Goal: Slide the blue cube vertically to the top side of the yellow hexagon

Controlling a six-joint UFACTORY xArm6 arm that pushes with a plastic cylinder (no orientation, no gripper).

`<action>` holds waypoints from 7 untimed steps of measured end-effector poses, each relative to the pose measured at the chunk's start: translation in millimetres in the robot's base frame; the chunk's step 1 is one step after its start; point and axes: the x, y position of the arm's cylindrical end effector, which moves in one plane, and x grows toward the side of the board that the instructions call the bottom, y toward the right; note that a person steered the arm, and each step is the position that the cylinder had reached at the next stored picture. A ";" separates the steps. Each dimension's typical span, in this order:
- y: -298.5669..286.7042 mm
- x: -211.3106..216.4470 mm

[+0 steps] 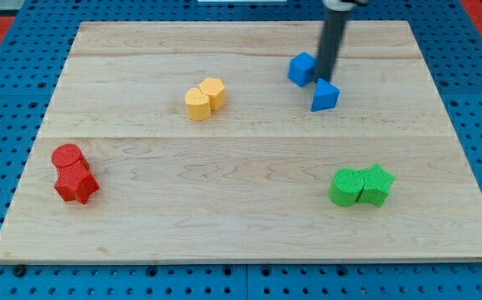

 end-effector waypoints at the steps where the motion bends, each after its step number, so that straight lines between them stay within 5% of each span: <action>1: -23.6 -34.8; 5: -94.1 -85.1; 7: 90.1 -44.0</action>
